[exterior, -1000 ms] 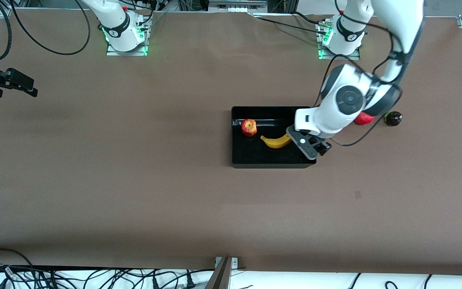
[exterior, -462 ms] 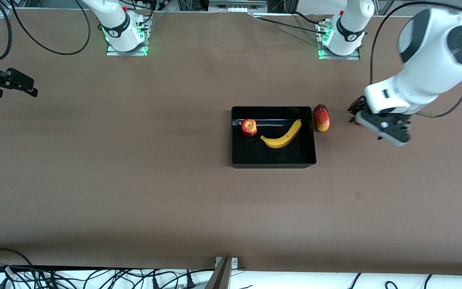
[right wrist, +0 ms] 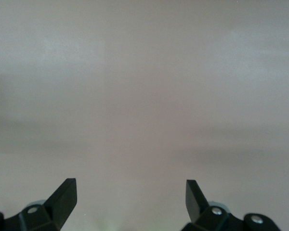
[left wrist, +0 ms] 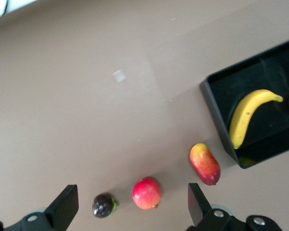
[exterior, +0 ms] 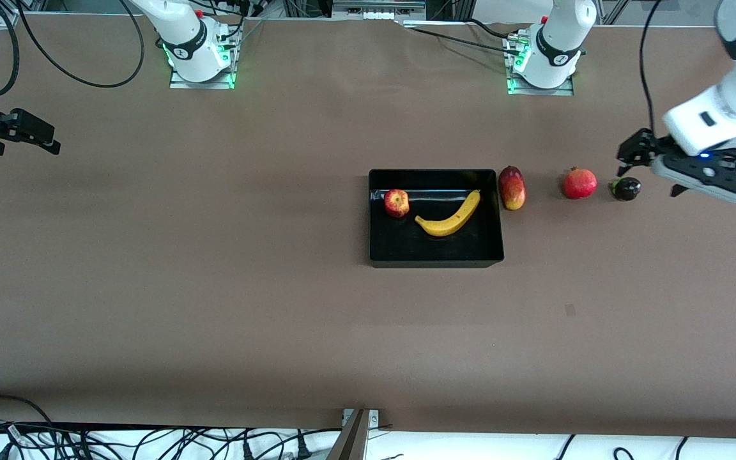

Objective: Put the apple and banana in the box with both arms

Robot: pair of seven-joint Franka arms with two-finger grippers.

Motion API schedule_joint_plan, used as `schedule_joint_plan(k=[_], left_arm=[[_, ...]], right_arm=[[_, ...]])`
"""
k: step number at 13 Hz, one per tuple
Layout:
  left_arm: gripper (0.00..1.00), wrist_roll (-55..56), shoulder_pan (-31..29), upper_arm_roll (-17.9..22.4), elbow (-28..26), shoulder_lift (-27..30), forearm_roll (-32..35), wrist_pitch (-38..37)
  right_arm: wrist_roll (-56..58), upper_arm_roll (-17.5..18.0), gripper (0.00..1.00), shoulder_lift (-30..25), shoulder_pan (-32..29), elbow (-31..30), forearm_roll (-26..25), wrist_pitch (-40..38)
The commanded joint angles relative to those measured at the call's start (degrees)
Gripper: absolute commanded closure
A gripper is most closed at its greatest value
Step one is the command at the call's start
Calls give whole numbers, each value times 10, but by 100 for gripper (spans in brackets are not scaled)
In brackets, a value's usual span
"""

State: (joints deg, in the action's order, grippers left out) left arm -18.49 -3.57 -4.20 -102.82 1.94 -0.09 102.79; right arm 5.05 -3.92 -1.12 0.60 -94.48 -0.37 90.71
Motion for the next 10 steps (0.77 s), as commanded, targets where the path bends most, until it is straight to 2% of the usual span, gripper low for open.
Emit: schedule_joint_plan(k=[1, 4, 10], left_arm=[[0, 75, -3, 13, 13, 5, 3, -43], [0, 119, -2, 8, 45, 2, 7, -92], [0, 166, 0, -11, 54, 2, 8, -115]], right_arm=[[-1, 6, 0, -12, -7, -7, 10, 1], [-2, 6, 0, -12, -7, -7, 10, 1], [-1, 6, 0, -11, -5, -4, 10, -2]])
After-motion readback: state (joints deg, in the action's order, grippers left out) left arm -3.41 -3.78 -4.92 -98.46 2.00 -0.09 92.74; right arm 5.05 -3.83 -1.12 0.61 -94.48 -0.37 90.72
